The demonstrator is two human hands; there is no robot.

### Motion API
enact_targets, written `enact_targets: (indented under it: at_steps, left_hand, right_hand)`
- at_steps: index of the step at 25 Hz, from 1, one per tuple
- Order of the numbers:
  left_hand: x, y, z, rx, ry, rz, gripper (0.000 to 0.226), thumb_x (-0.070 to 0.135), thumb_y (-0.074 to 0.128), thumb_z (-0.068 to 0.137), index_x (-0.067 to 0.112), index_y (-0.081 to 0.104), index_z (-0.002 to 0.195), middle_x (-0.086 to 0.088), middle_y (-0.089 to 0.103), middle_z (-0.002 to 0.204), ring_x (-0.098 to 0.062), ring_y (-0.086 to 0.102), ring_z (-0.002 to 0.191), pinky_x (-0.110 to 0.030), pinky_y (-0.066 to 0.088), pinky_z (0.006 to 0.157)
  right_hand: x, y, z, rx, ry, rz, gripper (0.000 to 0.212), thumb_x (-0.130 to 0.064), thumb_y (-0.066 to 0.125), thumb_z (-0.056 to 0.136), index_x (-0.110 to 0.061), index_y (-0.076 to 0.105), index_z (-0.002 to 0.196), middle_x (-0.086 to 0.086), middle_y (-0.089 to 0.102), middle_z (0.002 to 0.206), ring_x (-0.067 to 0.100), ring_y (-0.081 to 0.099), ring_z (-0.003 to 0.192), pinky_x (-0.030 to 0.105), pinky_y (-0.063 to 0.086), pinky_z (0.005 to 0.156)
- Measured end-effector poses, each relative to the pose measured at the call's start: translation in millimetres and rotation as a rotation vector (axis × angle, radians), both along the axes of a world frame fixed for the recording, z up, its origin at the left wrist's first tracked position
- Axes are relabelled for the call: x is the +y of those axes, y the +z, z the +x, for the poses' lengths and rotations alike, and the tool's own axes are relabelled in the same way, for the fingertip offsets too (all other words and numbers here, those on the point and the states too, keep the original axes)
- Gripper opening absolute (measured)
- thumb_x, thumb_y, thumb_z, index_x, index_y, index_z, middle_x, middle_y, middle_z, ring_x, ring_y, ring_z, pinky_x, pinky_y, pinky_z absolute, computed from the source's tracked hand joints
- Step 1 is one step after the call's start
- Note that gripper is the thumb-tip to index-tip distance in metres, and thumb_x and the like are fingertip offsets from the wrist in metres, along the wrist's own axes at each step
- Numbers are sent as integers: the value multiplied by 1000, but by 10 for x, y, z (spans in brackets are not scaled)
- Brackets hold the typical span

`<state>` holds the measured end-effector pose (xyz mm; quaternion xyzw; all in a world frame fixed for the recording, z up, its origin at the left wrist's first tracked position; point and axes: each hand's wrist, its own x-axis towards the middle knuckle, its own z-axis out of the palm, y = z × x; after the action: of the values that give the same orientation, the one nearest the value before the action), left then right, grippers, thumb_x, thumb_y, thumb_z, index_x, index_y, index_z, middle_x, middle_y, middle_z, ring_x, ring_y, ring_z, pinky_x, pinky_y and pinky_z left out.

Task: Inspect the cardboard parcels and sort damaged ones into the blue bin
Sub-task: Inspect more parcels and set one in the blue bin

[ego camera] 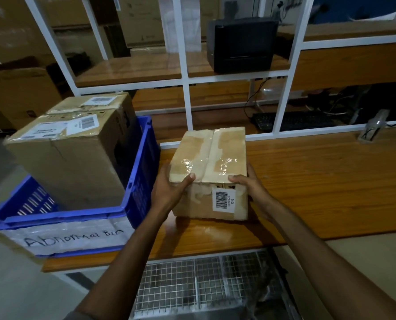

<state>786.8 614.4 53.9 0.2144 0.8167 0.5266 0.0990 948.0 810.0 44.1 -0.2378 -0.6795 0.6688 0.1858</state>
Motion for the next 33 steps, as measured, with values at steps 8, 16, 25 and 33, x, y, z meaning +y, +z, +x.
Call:
enact_targets:
  at_steps: [8, 16, 25, 33]
  left_hand:
    - [122, 109, -452, 325, -6, -195, 62, 52, 74, 93, 29, 57, 147, -10, 27, 166, -35, 40, 146, -55, 45, 114]
    - [136, -202, -701, 730, 45, -633, 60, 23, 62, 103, 26, 42, 159, -6, 36, 168, -33, 24, 157, -53, 22, 125]
    - [278, -224, -834, 810, 67, -794, 65, 15, 75, 92, 16, 48, 151, -9, 53, 153, -29, 47, 143, -46, 41, 119]
    - [205, -149, -838, 735, -23, -777, 63, 13, 72, 94, 13, 45, 151, -11, 49, 152, -31, 46, 141, -47, 49, 111]
  right_hand:
    - [252, -79, -707, -104, 110, 291, 124, -11, 92, 75, -41, 11, 164, -19, 31, 149, 9, 36, 139, 35, 45, 108]
    - [318, -276, -1194, -104, -8, 511, 88, -16, 85, 84, -39, 39, 155, -9, 42, 158, 7, 38, 134, 30, 47, 100]
    - [315, -304, -1287, -133, -40, 571, 85, -13, 84, 86, -35, 41, 156, -6, 44, 157, 5, 40, 128, 5, 40, 76]
    - [297, -236, -1306, -169, 42, 607, 86, -14, 81, 87, -35, 37, 159, -2, 41, 160, 20, 45, 139, 24, 46, 91]
